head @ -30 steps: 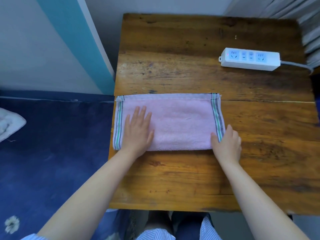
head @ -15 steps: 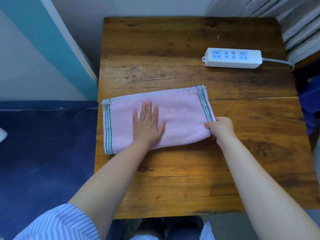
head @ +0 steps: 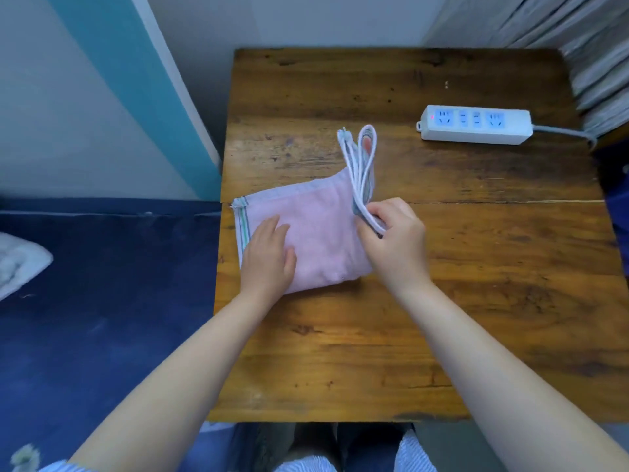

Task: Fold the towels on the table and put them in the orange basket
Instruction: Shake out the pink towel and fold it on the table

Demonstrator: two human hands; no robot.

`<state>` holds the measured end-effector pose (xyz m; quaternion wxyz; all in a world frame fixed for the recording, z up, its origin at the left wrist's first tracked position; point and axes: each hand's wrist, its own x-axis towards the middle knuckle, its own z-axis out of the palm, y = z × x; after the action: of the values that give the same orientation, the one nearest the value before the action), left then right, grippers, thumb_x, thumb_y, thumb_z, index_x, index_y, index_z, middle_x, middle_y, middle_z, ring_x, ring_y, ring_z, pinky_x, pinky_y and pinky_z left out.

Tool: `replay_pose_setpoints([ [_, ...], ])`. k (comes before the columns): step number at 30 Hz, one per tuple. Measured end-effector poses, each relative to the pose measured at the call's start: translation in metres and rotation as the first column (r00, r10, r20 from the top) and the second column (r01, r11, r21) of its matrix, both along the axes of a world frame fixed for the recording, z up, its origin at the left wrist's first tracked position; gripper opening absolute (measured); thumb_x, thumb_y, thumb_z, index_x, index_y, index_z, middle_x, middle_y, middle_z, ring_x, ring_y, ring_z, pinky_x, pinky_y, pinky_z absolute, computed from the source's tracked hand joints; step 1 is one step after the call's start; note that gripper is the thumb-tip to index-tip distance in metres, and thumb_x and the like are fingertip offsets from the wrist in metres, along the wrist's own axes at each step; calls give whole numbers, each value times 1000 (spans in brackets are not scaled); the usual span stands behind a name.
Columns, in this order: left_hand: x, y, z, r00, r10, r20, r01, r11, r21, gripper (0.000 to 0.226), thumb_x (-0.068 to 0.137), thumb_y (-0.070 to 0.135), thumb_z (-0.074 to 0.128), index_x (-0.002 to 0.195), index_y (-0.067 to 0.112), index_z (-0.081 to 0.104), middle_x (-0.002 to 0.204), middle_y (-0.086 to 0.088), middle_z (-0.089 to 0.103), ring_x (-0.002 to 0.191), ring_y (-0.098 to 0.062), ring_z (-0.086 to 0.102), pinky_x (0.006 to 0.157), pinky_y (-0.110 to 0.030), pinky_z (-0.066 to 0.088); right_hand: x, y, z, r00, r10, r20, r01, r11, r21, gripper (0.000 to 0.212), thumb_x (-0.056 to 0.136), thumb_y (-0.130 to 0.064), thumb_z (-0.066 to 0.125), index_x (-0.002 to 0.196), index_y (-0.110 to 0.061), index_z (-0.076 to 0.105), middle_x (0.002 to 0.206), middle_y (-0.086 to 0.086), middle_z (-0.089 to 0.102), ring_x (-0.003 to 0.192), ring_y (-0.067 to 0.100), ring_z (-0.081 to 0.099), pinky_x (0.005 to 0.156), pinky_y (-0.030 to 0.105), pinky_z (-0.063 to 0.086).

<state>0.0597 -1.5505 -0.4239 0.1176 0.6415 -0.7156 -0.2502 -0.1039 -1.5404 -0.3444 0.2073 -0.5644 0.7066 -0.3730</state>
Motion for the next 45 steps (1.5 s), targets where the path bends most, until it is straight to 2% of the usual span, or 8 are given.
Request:
replay_pose_setpoints([
  [6,54,31,1,849,472,-239,-450,881,143,29,93,9,41,117,6,56,122,-9,55,116,-23,48,89,-24,35,76,12,-25,950,303,-79,-302,953,14,5,67,4,59,70,6,63,66,24,58,62,33,59,58,27,32],
  [11,86,47,-13,698,691,-185,-641,719,268,28,94,14,37,111,10,60,111,-7,60,102,-20,53,82,-28,41,110,10,-64,894,444,-56,-425,881,209,18,86,-7,55,95,7,61,95,23,58,89,34,54,72,28,37],
  [19,71,4,-4,594,693,-408,-462,709,532,19,95,19,38,92,15,56,75,2,61,64,-11,56,61,-24,48,96,17,-64,833,551,-54,-503,794,342,24,79,-6,57,100,6,58,98,22,56,95,33,51,77,30,33],
  [24,47,-32,3,728,589,-352,-351,760,547,28,95,37,40,78,20,55,79,5,56,75,-13,53,68,-29,42,48,26,-52,854,515,-74,-479,834,276,37,68,7,64,105,9,60,104,24,61,99,37,59,85,16,34],
  [29,44,-53,7,386,836,-390,-407,534,742,18,82,31,67,83,13,62,77,0,65,69,-15,61,56,-24,47,12,14,-65,806,547,-226,-458,818,348,54,65,-8,76,116,-1,58,133,23,46,127,43,38,103,52,31],
  [32,37,-57,10,308,826,-472,-399,563,724,6,79,15,70,79,11,65,80,-3,67,69,-17,64,62,-28,54,5,11,-77,708,671,-220,-522,707,478,70,73,-21,71,135,-15,41,154,4,12,144,26,2,114,38,12],
  [37,31,-41,14,545,596,-590,-491,797,352,20,81,11,63,71,25,53,72,8,56,69,-9,55,65,-25,48,3,10,-83,699,681,-218,-549,706,448,61,73,-9,67,130,-9,45,153,6,16,143,27,3,113,41,21],
  [45,43,-26,-15,446,693,-567,-576,706,411,30,86,7,56,114,16,51,97,11,57,91,-7,55,76,-16,44,9,7,-81,533,775,-340,-676,631,380,58,48,13,76,105,7,62,125,30,53,117,56,42,89,63,41],
])
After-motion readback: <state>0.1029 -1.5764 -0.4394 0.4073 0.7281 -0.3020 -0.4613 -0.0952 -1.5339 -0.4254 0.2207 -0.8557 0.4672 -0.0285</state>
